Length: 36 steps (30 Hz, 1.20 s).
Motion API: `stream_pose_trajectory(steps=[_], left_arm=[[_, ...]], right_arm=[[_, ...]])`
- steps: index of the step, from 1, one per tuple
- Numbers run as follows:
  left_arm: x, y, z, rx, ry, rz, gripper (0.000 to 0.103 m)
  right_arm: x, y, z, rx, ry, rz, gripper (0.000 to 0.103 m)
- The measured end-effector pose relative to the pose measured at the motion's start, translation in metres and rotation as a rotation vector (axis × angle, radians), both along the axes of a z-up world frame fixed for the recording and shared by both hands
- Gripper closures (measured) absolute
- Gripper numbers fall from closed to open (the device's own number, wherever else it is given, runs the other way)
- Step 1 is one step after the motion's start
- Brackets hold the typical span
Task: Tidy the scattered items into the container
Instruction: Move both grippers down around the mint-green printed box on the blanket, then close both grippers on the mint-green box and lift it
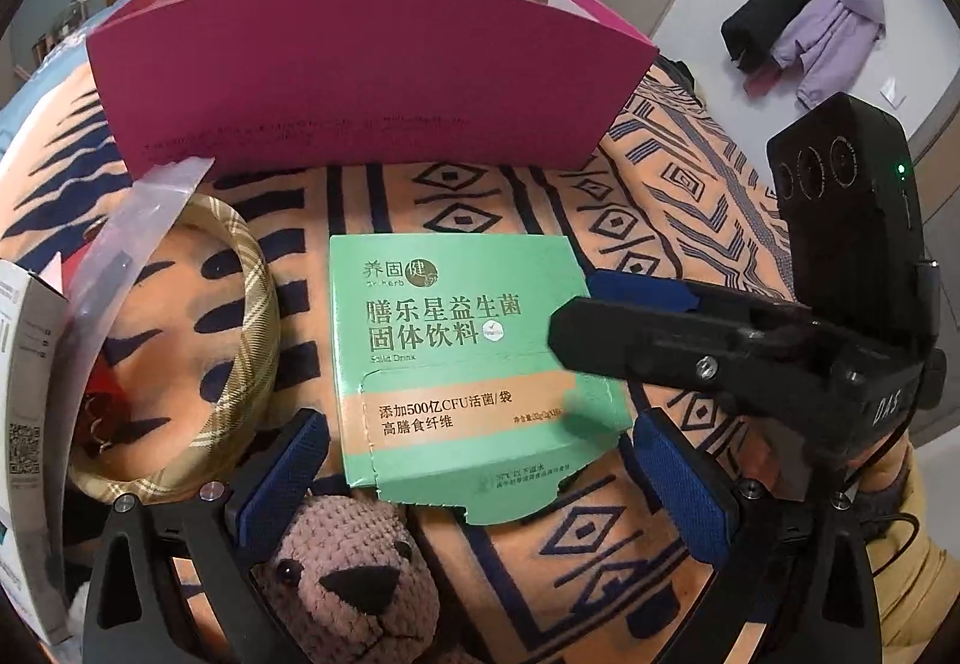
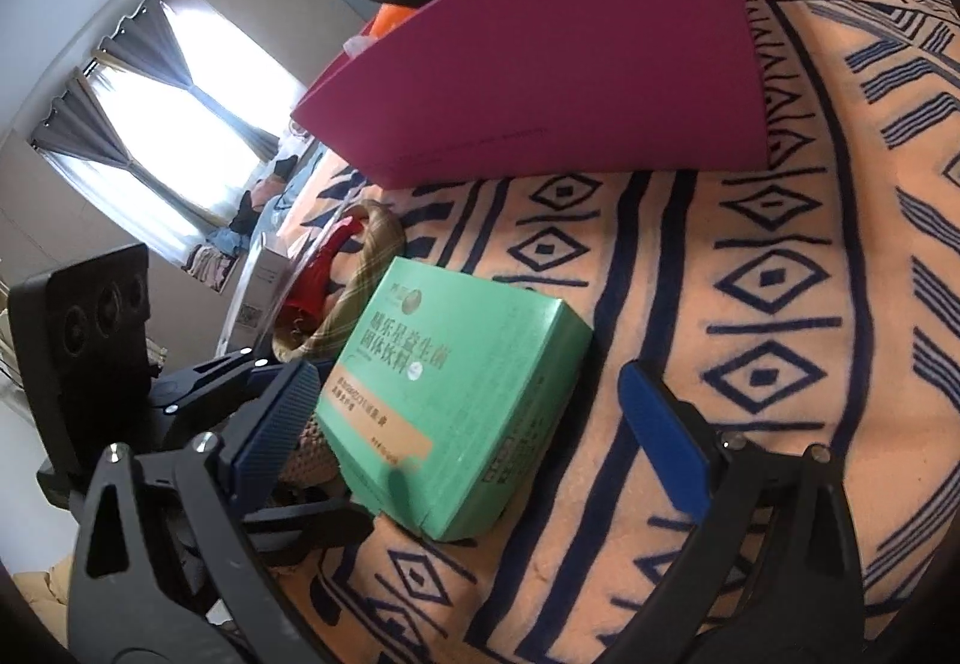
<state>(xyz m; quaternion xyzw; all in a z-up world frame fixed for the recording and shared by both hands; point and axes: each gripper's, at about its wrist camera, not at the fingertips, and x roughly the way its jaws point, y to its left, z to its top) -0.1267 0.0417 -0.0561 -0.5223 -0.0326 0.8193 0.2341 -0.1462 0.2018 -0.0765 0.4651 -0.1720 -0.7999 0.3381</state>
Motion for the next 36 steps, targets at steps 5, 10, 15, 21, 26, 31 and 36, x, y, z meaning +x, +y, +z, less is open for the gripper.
stream_pose_trajectory(steps=[5,10,15,21,26,31,36], left_arm=[[-0.002,0.005,-0.002,-0.031,-0.015,-0.019,0.000],[-0.002,-0.003,0.000,0.018,-0.013,-0.008,0.001],[0.001,-0.014,0.003,0.033,0.002,0.020,0.011],[0.002,-0.030,0.007,0.068,0.011,0.056,0.027],[0.002,-0.045,0.007,0.084,0.019,0.088,0.038],[-0.004,-0.051,0.000,0.110,0.009,0.095,0.056],[-0.008,-0.047,-0.004,0.094,0.012,0.087,0.057]], right_arm=[[-0.004,-0.008,-0.001,0.014,0.004,0.004,0.002],[-0.004,-0.022,0.000,0.059,0.025,0.031,0.002],[-0.003,-0.021,-0.001,0.074,0.032,0.033,0.010],[-0.002,-0.011,-0.001,0.056,0.032,0.024,0.023],[0.004,-0.007,0.003,0.006,0.064,0.036,0.029],[0.001,-0.005,-0.001,-0.008,0.036,0.023,0.030],[-0.002,-0.009,-0.004,0.002,0.022,0.012,0.025]])
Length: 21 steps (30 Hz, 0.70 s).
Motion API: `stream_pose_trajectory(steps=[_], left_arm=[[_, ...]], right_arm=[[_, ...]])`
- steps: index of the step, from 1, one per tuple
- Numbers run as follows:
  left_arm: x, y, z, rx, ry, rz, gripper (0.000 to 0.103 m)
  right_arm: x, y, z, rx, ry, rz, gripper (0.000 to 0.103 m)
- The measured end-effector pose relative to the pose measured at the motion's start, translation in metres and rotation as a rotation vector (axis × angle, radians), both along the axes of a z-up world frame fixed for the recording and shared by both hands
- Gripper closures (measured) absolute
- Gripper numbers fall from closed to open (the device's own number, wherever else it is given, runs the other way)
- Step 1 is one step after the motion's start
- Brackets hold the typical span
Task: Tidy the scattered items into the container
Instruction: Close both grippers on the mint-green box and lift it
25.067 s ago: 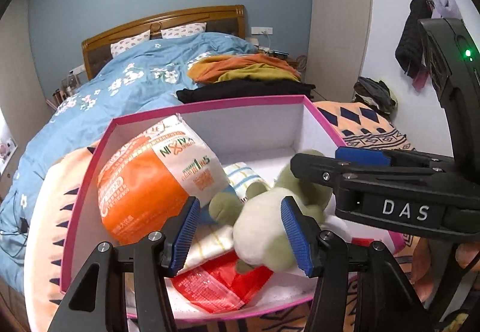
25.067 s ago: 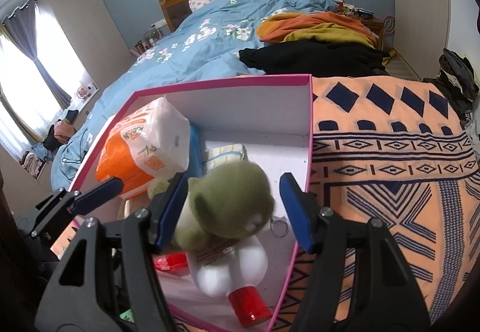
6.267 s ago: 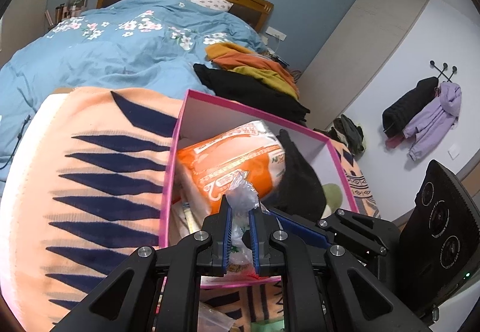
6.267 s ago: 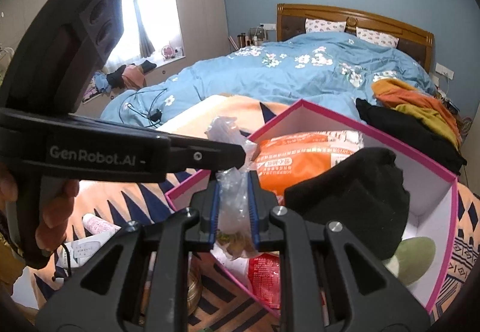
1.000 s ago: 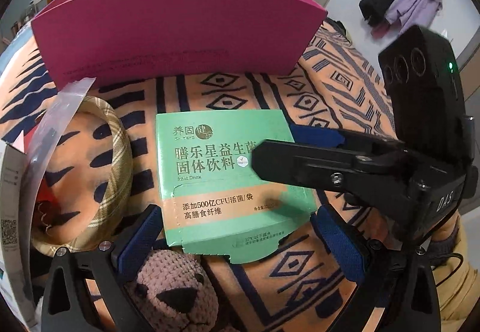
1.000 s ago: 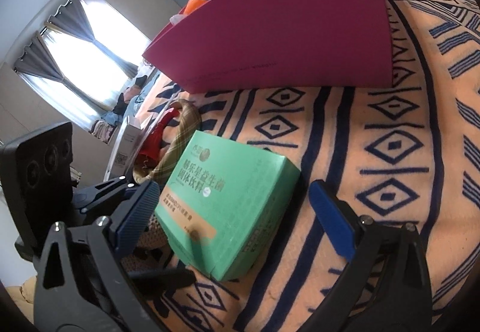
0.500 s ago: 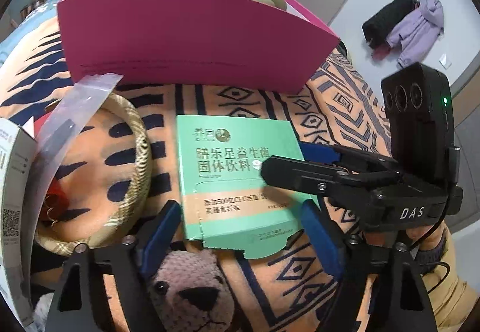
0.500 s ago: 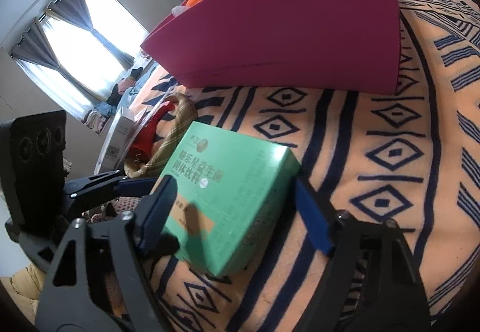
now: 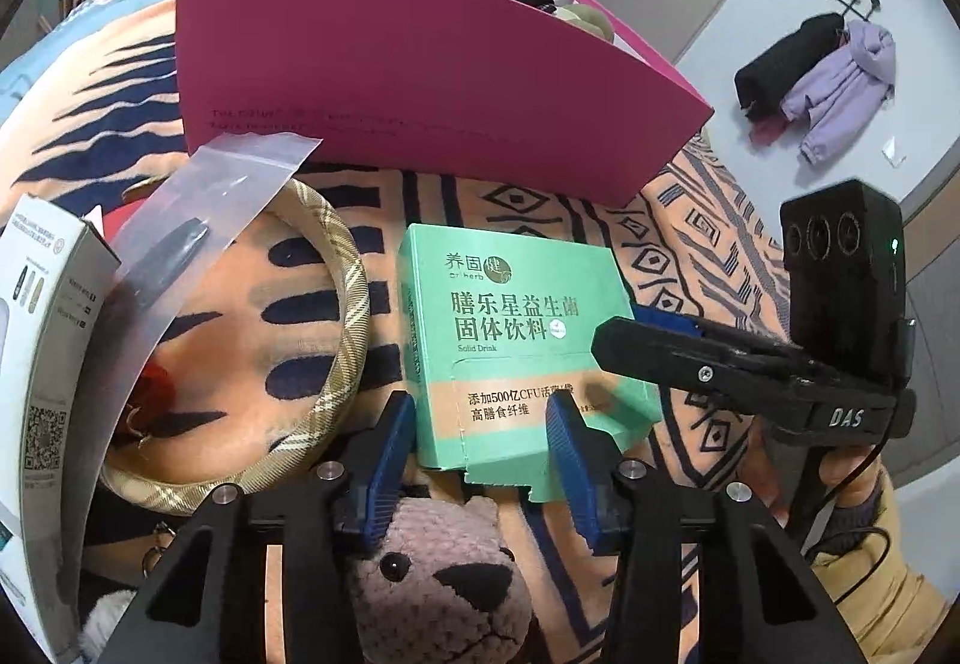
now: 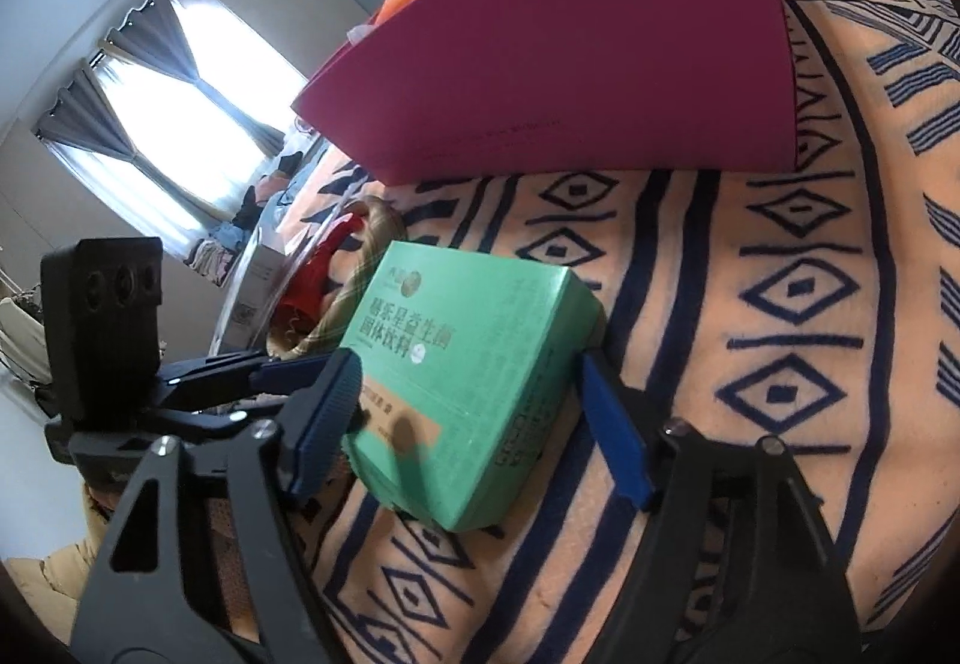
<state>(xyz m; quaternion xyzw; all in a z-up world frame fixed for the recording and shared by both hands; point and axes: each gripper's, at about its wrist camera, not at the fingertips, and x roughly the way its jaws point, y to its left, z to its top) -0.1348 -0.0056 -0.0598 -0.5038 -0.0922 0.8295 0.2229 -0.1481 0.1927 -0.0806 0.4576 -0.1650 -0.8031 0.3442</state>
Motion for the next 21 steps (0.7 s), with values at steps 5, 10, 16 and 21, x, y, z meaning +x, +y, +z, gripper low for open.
stream_pose_trajectory(steps=[5,10,16,21], left_arm=[[0.000,-0.002,0.000,-0.002,-0.001,0.009,0.057],[0.003,-0.004,0.000,-0.003,0.012,0.032,0.059],[0.004,-0.011,0.001,0.031,0.024,0.057,0.065],[0.005,-0.006,0.002,0.019,0.049,0.043,0.065]], right_arm=[[0.006,-0.012,0.004,0.113,0.063,-0.004,0.036],[0.006,-0.001,0.006,0.096,0.078,-0.042,0.061],[0.019,0.006,0.021,0.098,0.166,-0.031,0.082],[0.024,0.009,0.021,0.100,0.192,-0.010,0.082]])
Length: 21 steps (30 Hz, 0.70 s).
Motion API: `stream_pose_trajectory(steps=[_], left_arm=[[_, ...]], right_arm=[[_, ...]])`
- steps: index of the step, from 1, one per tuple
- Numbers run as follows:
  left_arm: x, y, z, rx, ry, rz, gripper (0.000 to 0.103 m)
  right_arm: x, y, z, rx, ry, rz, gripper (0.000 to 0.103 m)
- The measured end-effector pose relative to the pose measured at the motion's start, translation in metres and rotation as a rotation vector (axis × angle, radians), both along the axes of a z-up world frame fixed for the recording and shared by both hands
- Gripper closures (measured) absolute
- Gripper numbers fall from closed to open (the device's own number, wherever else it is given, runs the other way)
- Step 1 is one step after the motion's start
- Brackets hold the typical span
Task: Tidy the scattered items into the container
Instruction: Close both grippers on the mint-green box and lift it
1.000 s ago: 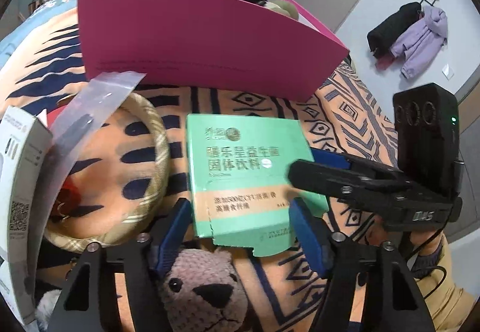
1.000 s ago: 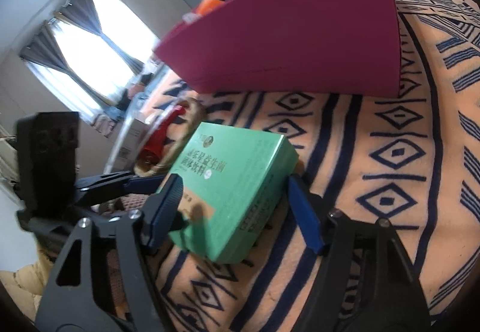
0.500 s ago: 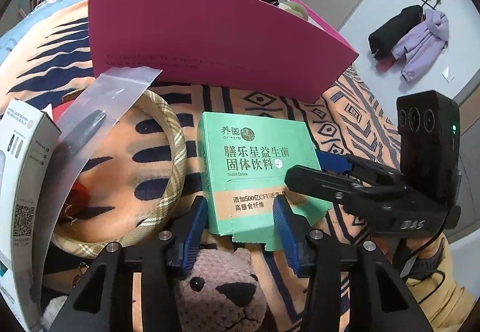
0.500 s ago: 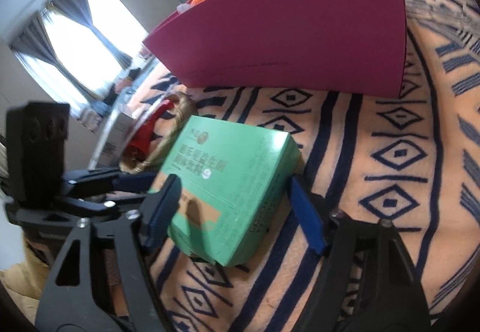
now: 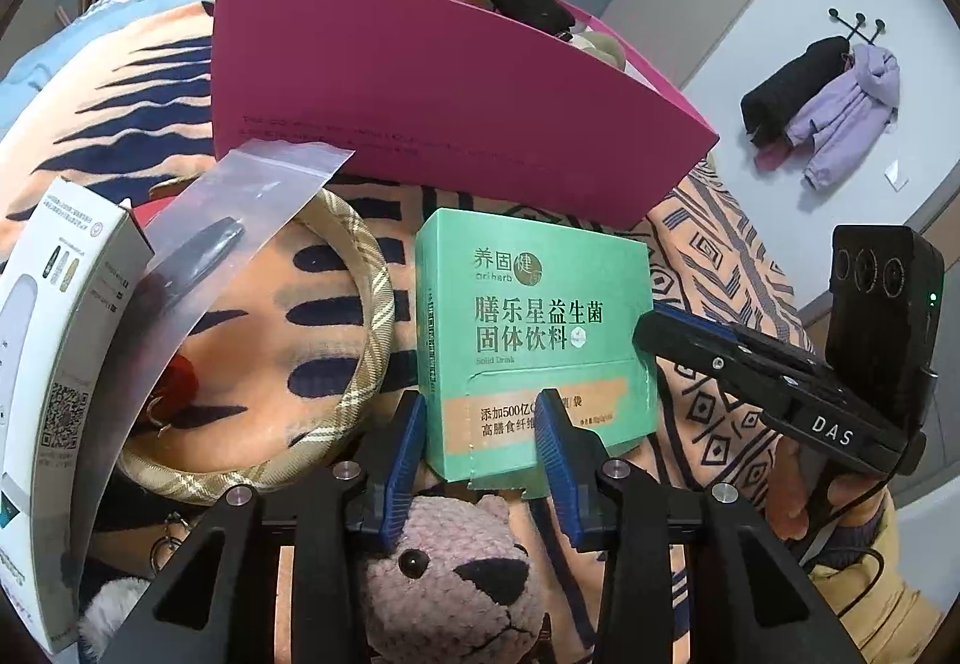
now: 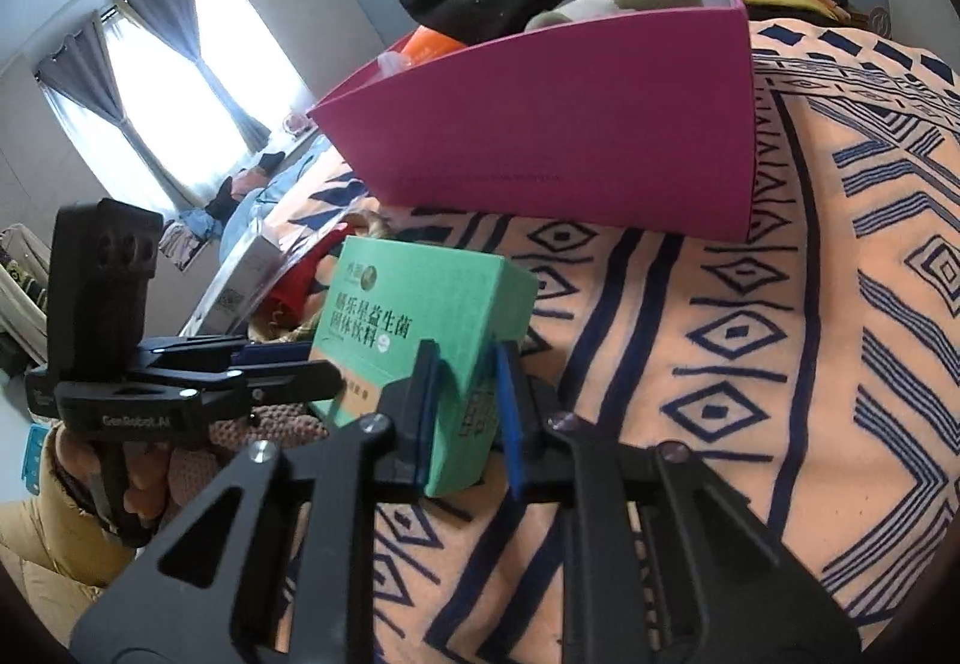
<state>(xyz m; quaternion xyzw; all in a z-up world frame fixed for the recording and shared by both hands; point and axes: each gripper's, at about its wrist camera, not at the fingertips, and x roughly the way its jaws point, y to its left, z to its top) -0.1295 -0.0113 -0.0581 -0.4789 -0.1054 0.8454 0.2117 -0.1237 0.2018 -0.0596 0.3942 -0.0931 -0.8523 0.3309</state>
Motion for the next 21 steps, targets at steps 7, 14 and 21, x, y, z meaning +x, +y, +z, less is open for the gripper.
stream_pose_trajectory(steps=[7,14,21], left_arm=[[0.016,0.004,0.005,-0.038,0.098,-0.051,0.065],[0.021,0.022,0.007,-0.112,0.149,-0.104,0.066],[0.023,0.023,0.010,-0.078,0.147,-0.125,0.066]], right_arm=[[0.032,-0.005,0.014,0.097,0.160,0.084,0.084],[0.025,0.001,-0.003,0.091,0.072,0.082,0.073],[0.009,-0.005,-0.009,0.064,-0.011,0.087,0.037]])
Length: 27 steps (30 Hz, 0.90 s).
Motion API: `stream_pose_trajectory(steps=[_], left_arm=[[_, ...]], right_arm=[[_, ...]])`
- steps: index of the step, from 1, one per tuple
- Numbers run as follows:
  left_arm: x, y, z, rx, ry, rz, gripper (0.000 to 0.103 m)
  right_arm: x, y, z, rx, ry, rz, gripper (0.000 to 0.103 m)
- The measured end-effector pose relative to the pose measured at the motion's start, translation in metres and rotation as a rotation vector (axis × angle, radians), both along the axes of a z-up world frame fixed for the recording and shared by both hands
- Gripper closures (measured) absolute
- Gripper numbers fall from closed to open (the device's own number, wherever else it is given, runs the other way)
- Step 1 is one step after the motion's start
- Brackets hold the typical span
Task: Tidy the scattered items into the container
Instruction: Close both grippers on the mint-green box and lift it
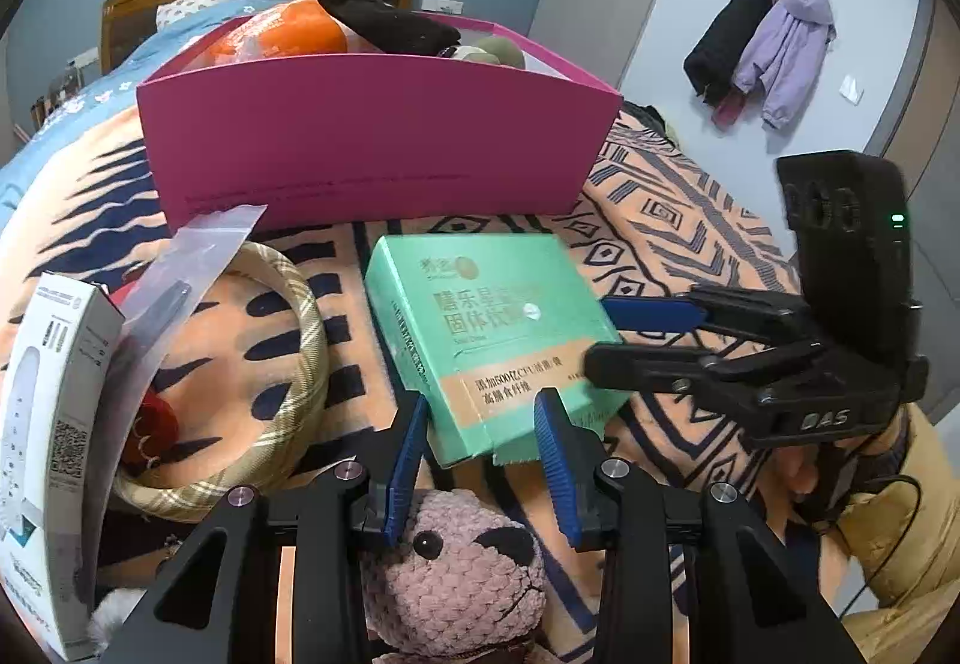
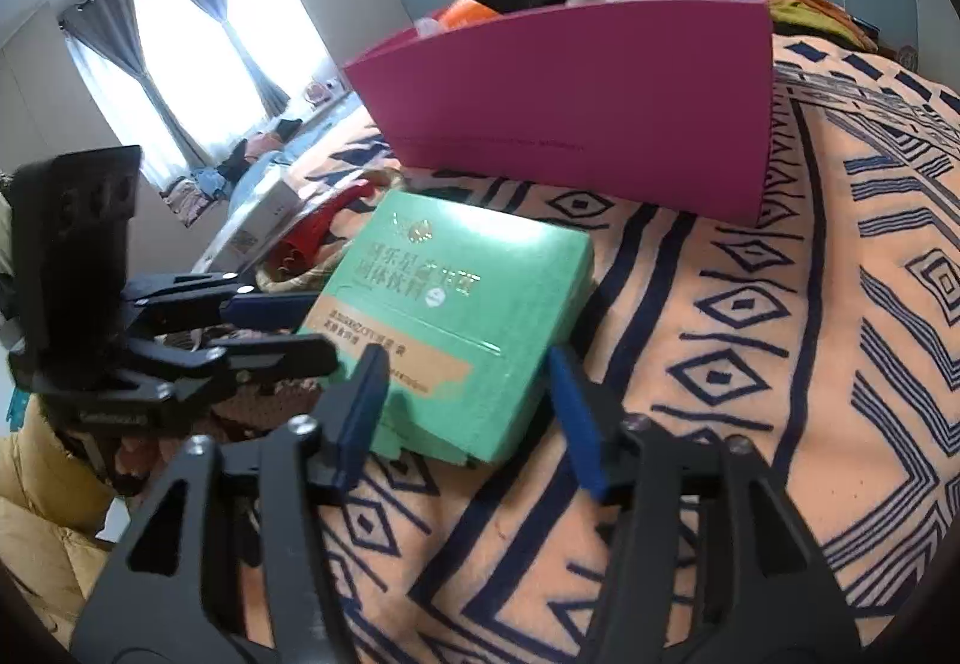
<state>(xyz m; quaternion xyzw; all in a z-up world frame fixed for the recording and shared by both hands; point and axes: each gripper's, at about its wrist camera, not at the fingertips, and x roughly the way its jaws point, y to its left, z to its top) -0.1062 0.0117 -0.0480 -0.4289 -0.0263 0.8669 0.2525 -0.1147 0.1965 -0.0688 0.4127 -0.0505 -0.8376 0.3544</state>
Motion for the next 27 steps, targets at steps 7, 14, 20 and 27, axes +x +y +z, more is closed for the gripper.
stream_pose_trajectory(steps=[7,14,20,27], left_arm=[[-0.011,-0.006,-0.007,0.006,-0.061,0.053,0.066],[-0.010,-0.012,-0.005,0.035,-0.075,0.079,0.068],[-0.005,-0.007,0.008,0.036,-0.039,0.080,0.069],[-0.001,-0.009,0.033,0.048,0.022,0.089,0.069]], right_arm=[[-0.018,0.010,-0.010,-0.093,-0.092,-0.034,0.066],[-0.004,0.016,0.011,-0.088,0.000,-0.050,0.087],[0.008,0.019,0.034,-0.074,0.097,-0.058,0.088],[0.018,0.012,0.054,-0.062,0.172,-0.058,0.088]])
